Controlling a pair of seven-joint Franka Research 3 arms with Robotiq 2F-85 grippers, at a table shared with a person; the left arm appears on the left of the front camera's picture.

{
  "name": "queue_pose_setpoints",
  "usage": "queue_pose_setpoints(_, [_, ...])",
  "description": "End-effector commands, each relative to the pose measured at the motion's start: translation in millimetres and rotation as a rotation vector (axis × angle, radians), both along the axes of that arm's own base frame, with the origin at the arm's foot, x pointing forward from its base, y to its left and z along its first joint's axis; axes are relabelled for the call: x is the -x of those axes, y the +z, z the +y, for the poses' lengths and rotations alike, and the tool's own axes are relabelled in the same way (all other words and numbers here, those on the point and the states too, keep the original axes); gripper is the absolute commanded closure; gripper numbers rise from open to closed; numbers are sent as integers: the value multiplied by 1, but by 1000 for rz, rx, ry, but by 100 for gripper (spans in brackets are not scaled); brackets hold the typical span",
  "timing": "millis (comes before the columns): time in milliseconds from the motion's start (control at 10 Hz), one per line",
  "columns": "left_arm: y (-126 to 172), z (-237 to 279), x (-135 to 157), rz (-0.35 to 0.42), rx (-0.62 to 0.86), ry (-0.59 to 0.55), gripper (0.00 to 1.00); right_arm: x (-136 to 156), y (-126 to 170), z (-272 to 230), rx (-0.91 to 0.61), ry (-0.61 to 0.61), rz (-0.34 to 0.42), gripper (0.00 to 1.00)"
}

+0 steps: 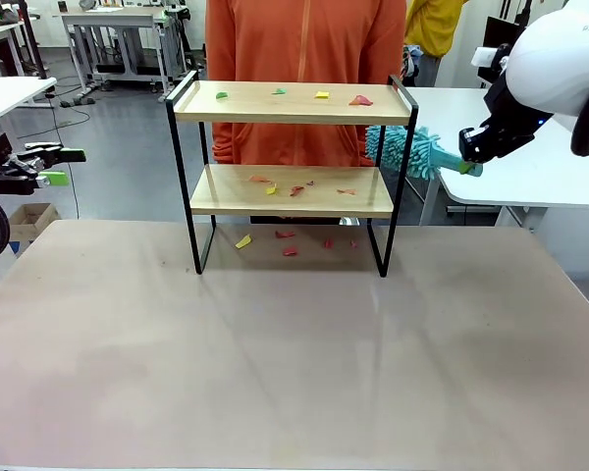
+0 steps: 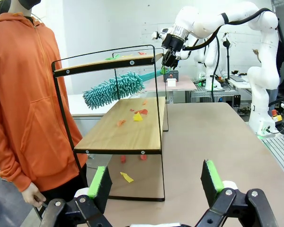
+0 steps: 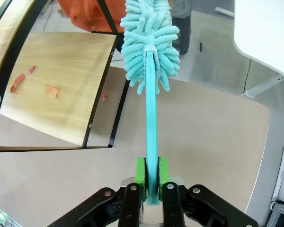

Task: Clean the shelf.
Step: Clean the specific section of the Shelf indicated by the human with the Duster.

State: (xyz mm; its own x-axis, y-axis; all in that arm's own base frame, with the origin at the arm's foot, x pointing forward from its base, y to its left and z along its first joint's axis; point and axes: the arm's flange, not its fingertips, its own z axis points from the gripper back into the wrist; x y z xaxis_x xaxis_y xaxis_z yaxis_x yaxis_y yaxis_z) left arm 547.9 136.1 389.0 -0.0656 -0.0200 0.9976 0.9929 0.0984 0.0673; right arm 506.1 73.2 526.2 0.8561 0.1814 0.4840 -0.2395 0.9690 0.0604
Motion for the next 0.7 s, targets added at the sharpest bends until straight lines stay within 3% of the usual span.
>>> queue_pose_setpoints(0, [2,0,2,-17,5,-4,0,0,3,-1,3,5,-9,100])
queue_pose_setpoints(100, [2,0,2,-17,5,-4,0,0,3,-1,3,5,-9,100])
queue_pose_setpoints(200, [2,0,2,-17,5,-4,0,0,0,0,0,0,0,86])
queue_pose_setpoints(600, [2,0,2,-17,5,-4,0,58,40,-73,1,12,-48,86])
